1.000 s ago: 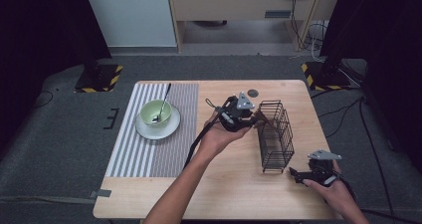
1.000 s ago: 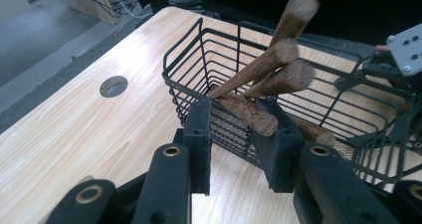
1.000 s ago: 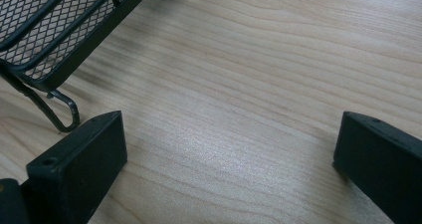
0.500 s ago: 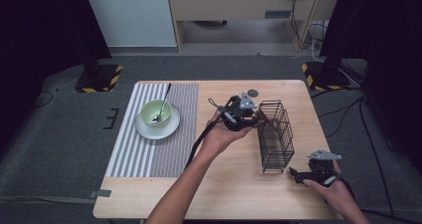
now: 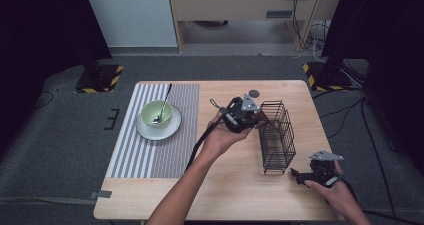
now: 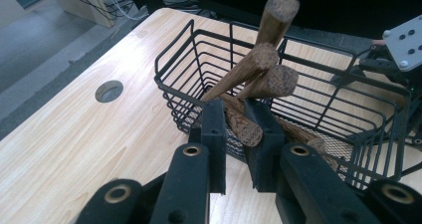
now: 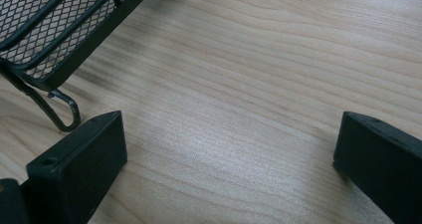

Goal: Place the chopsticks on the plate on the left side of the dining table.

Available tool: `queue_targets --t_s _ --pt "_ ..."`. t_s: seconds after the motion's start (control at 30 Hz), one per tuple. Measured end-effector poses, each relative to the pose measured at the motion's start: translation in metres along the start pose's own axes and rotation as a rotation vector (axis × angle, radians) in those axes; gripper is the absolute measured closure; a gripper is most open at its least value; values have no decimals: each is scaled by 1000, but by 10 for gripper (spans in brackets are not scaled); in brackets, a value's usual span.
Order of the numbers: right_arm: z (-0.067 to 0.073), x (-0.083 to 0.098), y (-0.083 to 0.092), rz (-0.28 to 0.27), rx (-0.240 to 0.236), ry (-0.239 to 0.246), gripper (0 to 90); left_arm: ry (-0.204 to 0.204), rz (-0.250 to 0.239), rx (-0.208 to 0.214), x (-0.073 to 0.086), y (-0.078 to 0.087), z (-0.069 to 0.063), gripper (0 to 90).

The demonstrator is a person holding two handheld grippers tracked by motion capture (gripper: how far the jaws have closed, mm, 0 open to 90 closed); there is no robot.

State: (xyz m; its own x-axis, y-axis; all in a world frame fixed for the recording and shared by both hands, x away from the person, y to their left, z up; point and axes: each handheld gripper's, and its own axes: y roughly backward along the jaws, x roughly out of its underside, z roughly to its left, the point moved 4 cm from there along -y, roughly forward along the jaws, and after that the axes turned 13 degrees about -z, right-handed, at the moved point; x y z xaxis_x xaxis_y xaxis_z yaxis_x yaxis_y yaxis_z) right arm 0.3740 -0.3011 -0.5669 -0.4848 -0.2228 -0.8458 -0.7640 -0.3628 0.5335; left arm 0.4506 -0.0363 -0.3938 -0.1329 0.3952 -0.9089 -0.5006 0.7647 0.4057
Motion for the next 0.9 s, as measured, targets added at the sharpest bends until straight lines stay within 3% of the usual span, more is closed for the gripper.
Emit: queue_targets --t_s 0.2,0.53,0.9 --pt "0 0 0 -1 0 -1 4 -24 -3 -29 -1 4 1 826" --pt "0 0 0 -1 -1 0 4 -22 -27 -48 -4 10 -3 834" --pt "0 0 0 -1 -1 0 4 33 -105 -65 -3 24 2 838"
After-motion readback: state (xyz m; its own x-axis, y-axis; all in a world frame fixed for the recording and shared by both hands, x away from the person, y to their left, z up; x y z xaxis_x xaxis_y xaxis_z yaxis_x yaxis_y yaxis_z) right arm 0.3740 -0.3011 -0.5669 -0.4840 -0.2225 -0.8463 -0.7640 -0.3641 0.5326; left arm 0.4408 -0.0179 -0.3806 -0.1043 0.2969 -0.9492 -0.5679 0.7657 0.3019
